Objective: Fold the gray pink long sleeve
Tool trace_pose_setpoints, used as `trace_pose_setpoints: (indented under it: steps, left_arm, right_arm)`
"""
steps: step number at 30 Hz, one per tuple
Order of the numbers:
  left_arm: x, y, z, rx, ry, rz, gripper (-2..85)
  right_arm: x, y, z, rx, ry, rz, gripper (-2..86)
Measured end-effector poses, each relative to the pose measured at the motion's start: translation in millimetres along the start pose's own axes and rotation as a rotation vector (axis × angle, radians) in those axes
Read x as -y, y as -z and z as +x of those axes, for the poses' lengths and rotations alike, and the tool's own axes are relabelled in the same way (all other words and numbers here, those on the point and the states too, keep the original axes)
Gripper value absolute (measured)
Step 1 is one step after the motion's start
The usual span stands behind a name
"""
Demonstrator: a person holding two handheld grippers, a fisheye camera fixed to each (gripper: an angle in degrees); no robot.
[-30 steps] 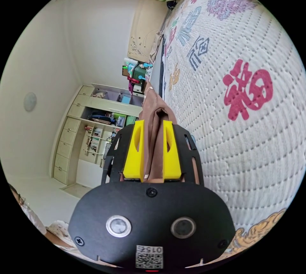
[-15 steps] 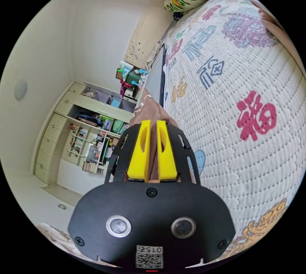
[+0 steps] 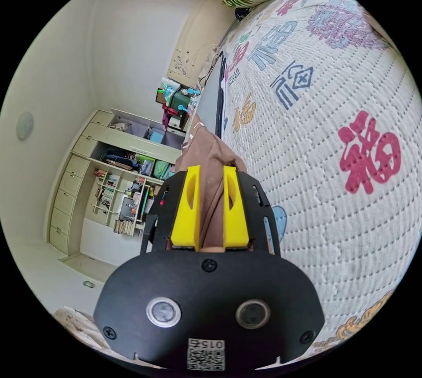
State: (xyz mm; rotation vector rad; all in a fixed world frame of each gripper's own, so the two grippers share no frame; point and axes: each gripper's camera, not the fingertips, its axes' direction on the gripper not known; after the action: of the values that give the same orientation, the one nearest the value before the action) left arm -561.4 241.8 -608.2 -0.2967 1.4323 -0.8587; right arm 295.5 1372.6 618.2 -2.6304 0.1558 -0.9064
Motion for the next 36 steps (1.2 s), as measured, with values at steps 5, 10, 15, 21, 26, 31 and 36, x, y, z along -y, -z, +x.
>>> trace_pose_setpoints:
  steps: [5,10,15,21,26,31,36]
  left_arm:
    - [-11,-35,-4,-0.018,-0.019,-0.038,6.5]
    - [-22,-54,-2,-0.005,-0.045,-0.027,6.3]
    - [-39,-72,-14,-0.046,0.017,-0.012,6.7]
    - [-74,-58,-58,-0.192,0.21,0.152,7.1]
    - [-124,-75,-121,-0.147,0.505,0.136,8.2]
    - [-160,-117,-129,-0.184,0.592,0.077,8.1]
    - [-188,-142,-118,-0.161,0.622,0.103,7.6]
  right_arm:
    - [-20,-24,15,-0.16,0.02,-0.014,0.5]
    - [-45,-51,11,-0.357,0.122,-0.01,-0.5]
    - [-70,-62,33,-0.377,0.129,0.004,-0.4]
    - [-117,-51,13,-0.32,0.362,0.034,2.1]
    - [-186,-57,-36,-0.213,0.74,-0.188,5.8]
    - [-273,-77,-32,-0.15,0.838,-0.436,7.0]
    - [-413,-113,-2,-0.223,0.859,-0.645,11.5]
